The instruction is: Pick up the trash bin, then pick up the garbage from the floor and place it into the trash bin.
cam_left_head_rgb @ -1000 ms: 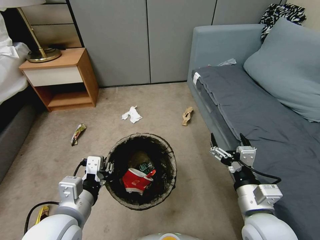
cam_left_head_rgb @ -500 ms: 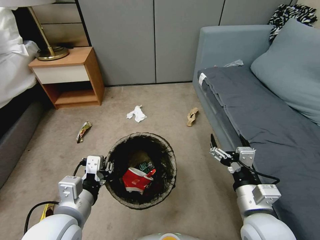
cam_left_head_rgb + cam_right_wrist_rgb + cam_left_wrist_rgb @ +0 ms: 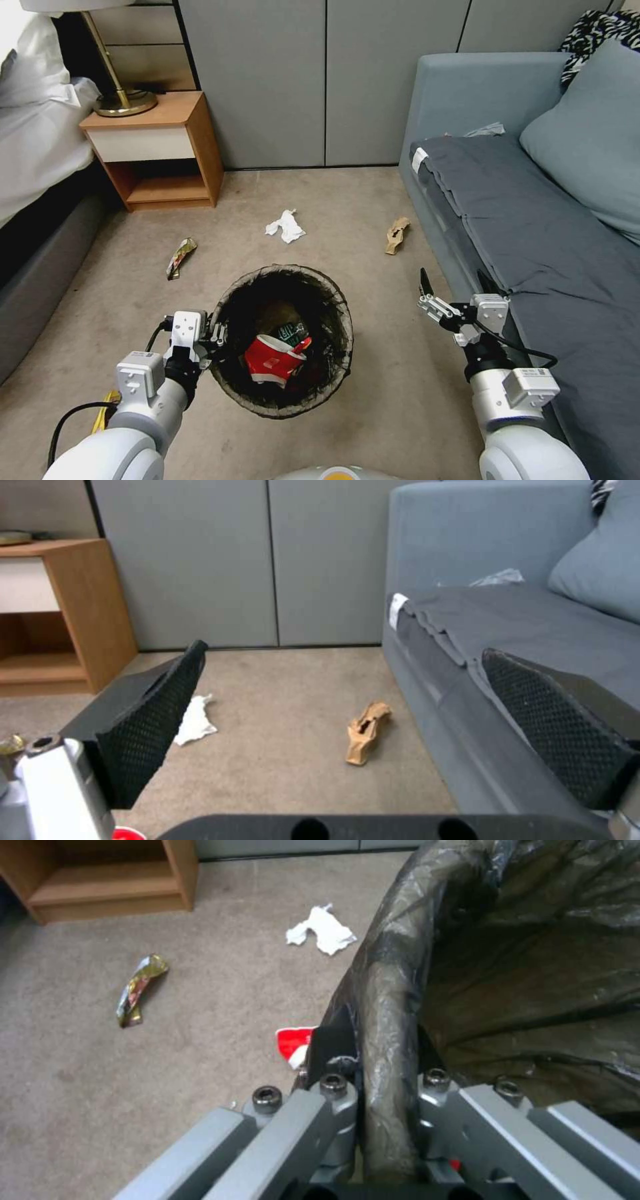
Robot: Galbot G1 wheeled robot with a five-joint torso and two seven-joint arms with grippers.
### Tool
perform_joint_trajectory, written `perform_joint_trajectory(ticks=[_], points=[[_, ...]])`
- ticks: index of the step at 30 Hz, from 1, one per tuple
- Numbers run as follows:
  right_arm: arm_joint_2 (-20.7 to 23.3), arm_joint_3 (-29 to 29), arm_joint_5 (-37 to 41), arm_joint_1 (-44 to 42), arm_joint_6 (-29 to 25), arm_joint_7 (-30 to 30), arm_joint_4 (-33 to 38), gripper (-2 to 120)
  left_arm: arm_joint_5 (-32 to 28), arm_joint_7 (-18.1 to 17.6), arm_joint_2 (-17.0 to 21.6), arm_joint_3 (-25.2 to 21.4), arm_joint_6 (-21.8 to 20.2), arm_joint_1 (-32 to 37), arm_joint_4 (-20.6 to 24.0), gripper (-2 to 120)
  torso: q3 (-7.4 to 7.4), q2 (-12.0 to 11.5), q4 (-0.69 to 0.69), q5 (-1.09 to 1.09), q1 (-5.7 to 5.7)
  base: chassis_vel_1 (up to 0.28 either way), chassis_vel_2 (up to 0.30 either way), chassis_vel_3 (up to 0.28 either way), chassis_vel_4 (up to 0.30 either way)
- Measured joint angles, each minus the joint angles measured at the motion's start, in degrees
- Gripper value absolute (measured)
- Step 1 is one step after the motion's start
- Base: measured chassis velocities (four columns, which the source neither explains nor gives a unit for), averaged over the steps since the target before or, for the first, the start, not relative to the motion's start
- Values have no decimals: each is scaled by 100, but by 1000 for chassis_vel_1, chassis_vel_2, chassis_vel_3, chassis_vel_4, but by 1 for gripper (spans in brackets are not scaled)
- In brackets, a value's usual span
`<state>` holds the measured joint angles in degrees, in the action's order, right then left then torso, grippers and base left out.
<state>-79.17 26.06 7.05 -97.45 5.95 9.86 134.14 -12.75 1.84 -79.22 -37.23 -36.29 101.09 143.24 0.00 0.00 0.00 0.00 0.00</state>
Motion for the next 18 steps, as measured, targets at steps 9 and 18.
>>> perform_joint_trajectory(ticks=[9, 18], points=[[-15, -11, 4, 27, 16, -1, -37, 100, 18, -14, 5, -14, 83, -4, 0, 1, 0, 0, 0, 0, 0, 0, 0, 0, 0], [-53, 20, 8, 28, 54, -5, -55, 100, 34, -13, -1, -7, 84, -3, 0, 1, 0, 0, 0, 0, 0, 0, 0, 0, 0]])
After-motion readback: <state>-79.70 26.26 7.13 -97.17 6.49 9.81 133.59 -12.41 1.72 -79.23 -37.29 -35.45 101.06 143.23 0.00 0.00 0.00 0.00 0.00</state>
